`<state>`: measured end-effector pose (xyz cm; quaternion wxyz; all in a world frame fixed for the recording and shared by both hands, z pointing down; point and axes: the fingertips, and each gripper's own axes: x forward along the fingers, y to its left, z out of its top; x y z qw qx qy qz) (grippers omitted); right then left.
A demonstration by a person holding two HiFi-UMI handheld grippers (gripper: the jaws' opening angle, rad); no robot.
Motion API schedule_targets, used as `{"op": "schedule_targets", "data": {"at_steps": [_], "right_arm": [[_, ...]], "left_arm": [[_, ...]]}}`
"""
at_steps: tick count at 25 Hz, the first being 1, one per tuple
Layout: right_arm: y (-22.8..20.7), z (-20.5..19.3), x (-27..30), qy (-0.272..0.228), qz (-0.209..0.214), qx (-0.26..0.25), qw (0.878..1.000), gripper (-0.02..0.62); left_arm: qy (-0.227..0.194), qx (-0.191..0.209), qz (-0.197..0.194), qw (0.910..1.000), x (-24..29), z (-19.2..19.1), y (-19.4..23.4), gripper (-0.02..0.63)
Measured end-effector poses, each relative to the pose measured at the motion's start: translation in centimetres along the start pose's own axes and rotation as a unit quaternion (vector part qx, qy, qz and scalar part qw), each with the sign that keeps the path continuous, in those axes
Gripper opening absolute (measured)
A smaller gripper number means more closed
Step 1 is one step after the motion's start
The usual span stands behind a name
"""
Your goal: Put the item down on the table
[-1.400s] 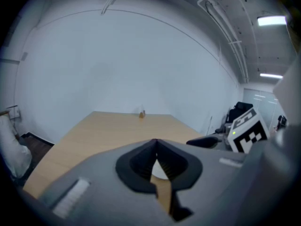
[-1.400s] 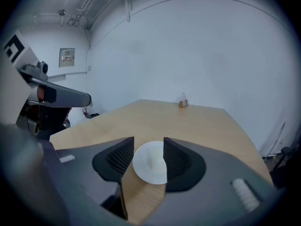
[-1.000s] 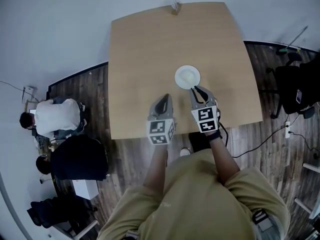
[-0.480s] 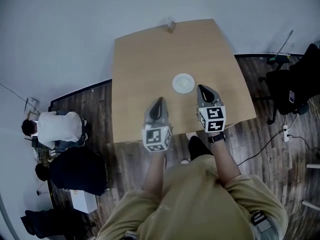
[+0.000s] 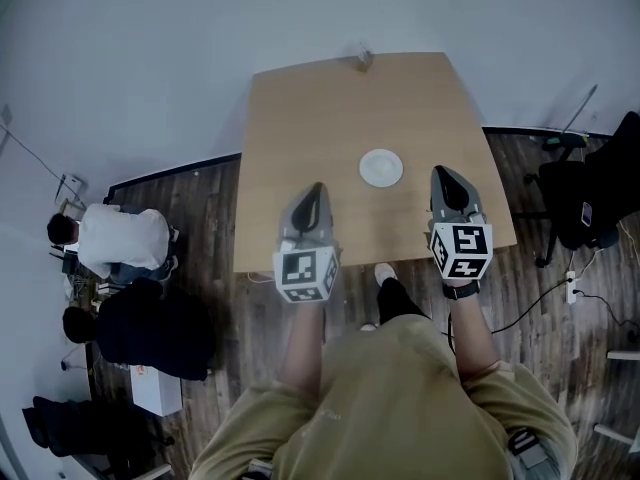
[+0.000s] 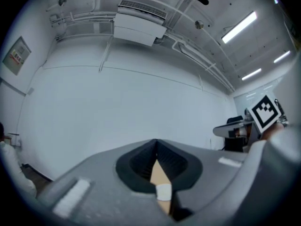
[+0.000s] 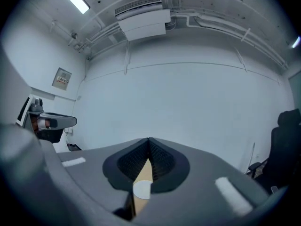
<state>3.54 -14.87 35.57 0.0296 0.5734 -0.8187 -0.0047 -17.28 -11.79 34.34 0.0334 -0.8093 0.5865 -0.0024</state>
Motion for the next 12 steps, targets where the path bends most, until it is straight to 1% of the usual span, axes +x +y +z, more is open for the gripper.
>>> {"op": "schedule_targets", "data": {"at_steps": [5,12], "right_arm": [[1.8,0.5,-1.3,-0.005,0.003,0.006,1.0,0.005],[2.4,-0.2,-1.7,0.0,0.01,0.005,1.0,0.005]], "left_arm": [[0.002,-0.002,0.007,1.0,-1.2,0.2,0.9,0.002],[0.002,-0.007,0.001,1.0,-1.1,-0.3,0.0,0.002]]}}
